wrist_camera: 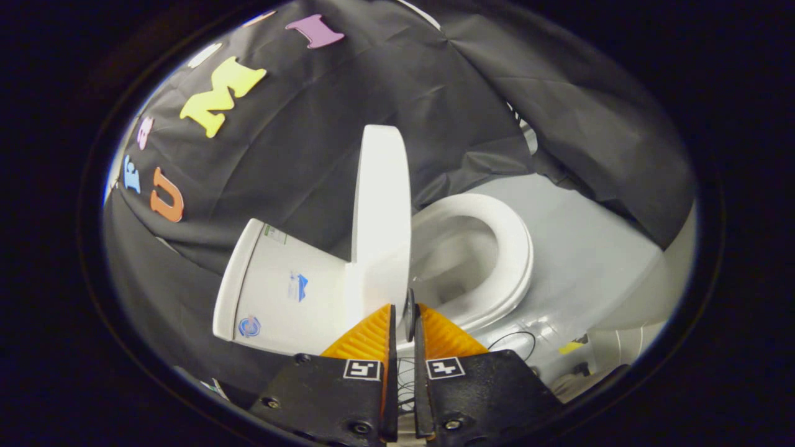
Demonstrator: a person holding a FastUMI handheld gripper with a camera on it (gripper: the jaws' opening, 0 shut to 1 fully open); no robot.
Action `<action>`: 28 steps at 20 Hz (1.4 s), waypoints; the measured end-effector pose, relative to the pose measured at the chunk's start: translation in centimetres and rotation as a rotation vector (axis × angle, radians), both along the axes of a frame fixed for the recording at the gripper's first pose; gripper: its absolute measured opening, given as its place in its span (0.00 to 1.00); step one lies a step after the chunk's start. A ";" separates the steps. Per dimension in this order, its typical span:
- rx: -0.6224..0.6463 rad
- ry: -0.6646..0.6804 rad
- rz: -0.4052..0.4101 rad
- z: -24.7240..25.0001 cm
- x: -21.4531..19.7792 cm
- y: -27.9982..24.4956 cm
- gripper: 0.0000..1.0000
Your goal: Open the toilet lid.
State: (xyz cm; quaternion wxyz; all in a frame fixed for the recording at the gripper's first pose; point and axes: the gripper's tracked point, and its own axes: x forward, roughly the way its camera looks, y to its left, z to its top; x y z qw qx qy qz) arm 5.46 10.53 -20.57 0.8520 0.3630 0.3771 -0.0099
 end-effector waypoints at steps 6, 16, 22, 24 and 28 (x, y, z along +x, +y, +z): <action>-0.063 -0.036 0.052 2.6 -0.9 1.9 0.14; -0.164 -0.099 0.150 6.2 -0.8 7.4 0.14; -0.217 -0.140 0.203 7.6 -0.7 10.5 0.14; -0.236 -0.148 0.223 8.1 -0.7 11.5 0.14; -0.267 -0.172 0.265 8.7 -0.8 13.5 0.14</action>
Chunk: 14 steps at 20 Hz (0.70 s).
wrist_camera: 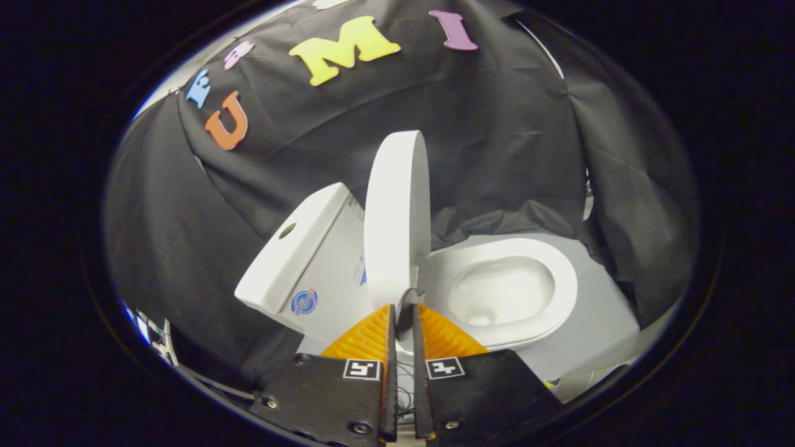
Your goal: Open the toilet lid.
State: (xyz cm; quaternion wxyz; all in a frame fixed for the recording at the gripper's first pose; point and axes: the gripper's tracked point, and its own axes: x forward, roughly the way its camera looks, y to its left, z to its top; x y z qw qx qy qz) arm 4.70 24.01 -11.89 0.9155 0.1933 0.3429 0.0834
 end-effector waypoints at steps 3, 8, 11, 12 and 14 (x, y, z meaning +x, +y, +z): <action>-0.010 0.006 -0.005 0.3 0.1 1.0 0.14; -0.087 -0.005 0.017 0.7 0.1 3.5 0.14; -0.130 -0.020 0.033 0.8 0.2 4.6 0.15; -0.139 -0.023 0.037 0.8 0.2 5.0 0.15; -0.155 -0.032 0.055 0.9 0.1 6.1 0.16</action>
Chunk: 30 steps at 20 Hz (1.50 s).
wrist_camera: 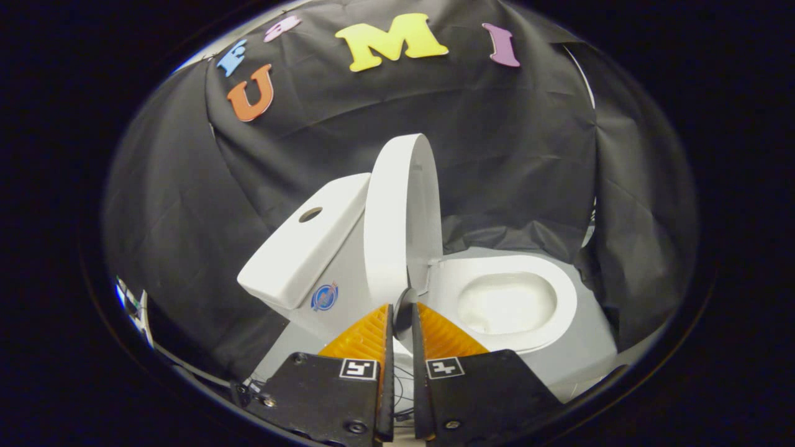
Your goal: Open the toilet lid.
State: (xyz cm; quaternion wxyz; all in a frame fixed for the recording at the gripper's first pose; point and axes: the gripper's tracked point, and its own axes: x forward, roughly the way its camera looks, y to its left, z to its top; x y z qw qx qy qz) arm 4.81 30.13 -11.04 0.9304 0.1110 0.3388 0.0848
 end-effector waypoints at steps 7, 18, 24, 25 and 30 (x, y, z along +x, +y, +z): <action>-0.043 -0.016 0.076 0.0 0.5 4.3 0.18; -0.150 -0.033 0.146 -0.5 0.8 9.0 0.19; -0.202 -0.055 0.161 -0.3 1.0 9.0 0.19; -0.199 -0.056 0.165 -0.3 1.0 9.0 0.19; -0.114 -0.095 0.219 1.5 0.2 8.2 0.32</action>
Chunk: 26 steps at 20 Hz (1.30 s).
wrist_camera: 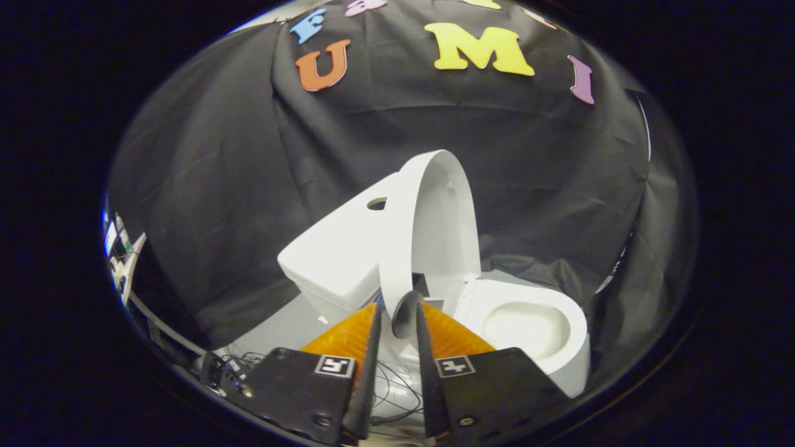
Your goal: Open the toilet lid.
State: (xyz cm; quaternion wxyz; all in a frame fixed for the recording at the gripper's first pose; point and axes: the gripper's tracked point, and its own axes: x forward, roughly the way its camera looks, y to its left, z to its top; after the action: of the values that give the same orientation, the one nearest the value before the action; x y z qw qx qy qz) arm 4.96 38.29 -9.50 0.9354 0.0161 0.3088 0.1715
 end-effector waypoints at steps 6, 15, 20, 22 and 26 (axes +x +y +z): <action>0.052 -0.158 -0.020 4.5 -1.3 -5.1 0.80; 0.103 -0.233 -0.118 7.7 -2.4 -13.7 0.80; 0.113 -0.264 -0.155 9.0 -2.8 -17.0 0.81; 0.099 -0.282 -0.164 9.3 -3.2 -18.1 0.80; 0.081 -0.306 -0.177 9.9 -3.7 -19.8 0.80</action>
State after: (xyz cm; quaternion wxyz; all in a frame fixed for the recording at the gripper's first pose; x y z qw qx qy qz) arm 1.31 18.52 0.38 0.9815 0.0544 0.1533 0.1014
